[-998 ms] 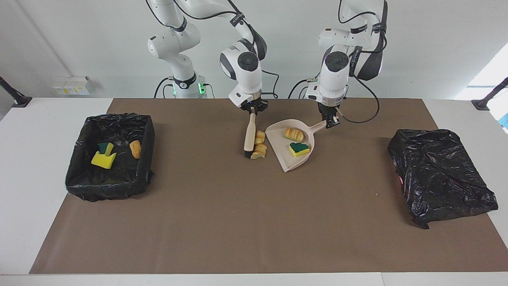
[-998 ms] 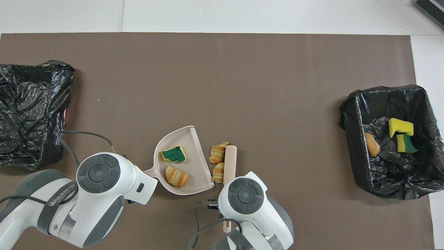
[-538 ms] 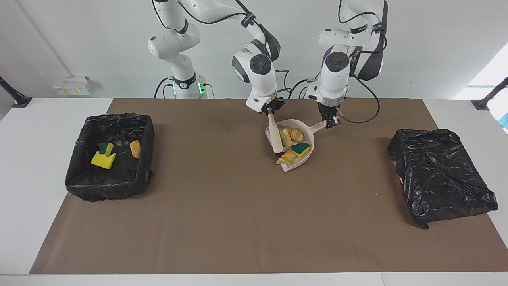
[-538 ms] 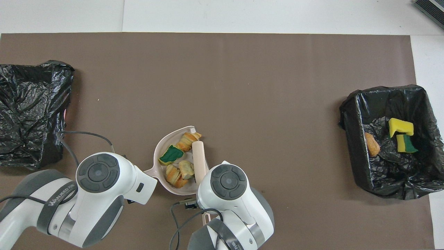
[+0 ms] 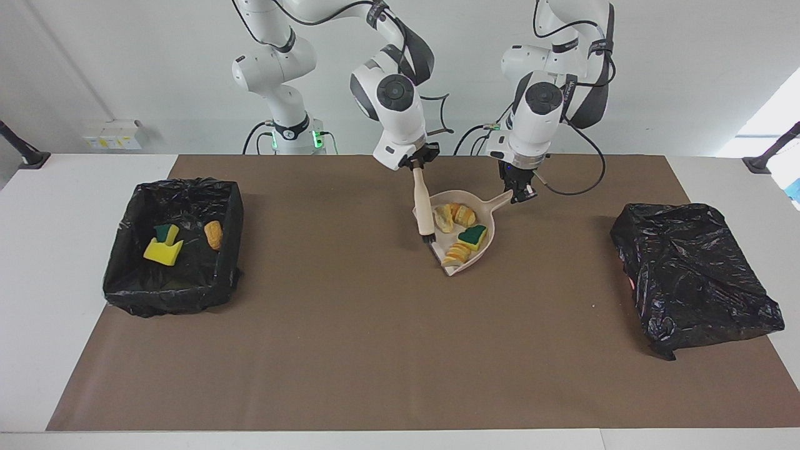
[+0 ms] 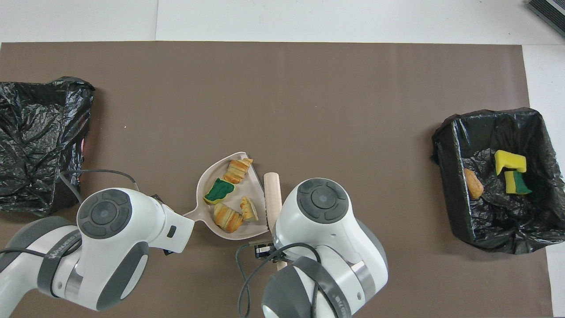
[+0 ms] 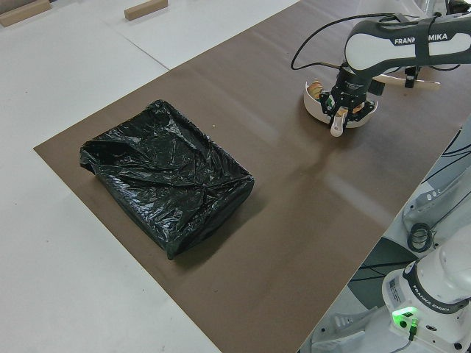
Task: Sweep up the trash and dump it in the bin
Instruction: 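Carry the loaded dustpan with the left gripper over the bin beside it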
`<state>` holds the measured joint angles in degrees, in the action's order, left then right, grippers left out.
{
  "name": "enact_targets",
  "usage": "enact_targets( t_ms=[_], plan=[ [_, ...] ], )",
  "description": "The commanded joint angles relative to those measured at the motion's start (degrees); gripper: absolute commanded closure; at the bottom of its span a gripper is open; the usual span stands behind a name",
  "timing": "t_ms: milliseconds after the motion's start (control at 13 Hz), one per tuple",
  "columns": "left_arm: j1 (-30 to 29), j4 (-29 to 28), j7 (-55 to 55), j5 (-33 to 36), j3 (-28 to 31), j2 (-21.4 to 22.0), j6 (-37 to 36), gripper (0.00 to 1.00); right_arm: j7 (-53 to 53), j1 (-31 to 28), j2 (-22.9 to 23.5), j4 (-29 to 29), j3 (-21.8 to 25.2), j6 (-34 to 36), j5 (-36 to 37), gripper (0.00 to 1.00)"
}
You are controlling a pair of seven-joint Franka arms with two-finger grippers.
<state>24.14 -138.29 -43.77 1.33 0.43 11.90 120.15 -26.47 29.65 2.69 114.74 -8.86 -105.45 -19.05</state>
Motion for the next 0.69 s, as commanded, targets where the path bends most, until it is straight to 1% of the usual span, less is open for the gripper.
enact_targets(
  t_ms=[0,77,154,307,461,538,614],
  plan=[
    [-1.4,-0.1,-0.4,-2.0,0.2,1.0,1.7,1.00,1.1,-1.7,-3.9,0.8,-0.3,4.0,5.6,1.00],
    [-3.2,0.1,-0.7,-2.8,0.2,1.2,1.7,1.00,0.9,-1.8,-4.6,0.8,-0.3,5.2,7.8,1.00],
    [-3.7,0.9,-1.0,-3.3,0.3,1.3,1.3,1.00,0.3,-2.1,-5.2,0.9,-0.3,5.9,9.7,1.00],
    [-5.5,1.6,-1.0,-3.4,0.4,1.4,1.0,1.00,-2.3,-2.0,-6.5,2.9,-0.4,5.2,11.0,1.00],
    [-7.7,2.3,-0.9,-3.4,0.4,2.7,-0.7,1.00,-3.4,-1.2,-8.7,7.8,-0.6,-0.3,10.8,1.00],
    [-10.6,3.9,-1.1,-3.4,0.4,3.3,-4.0,1.00,-4.5,0.7,-8.4,9.0,-0.7,-1.9,10.7,1.00],
    [-12.5,6.8,-3.1,-3.4,0.4,3.2,-7.5,1.00,-8.1,3.1,-7.5,9.6,-0.7,-4.3,10.7,1.00]
  ],
)
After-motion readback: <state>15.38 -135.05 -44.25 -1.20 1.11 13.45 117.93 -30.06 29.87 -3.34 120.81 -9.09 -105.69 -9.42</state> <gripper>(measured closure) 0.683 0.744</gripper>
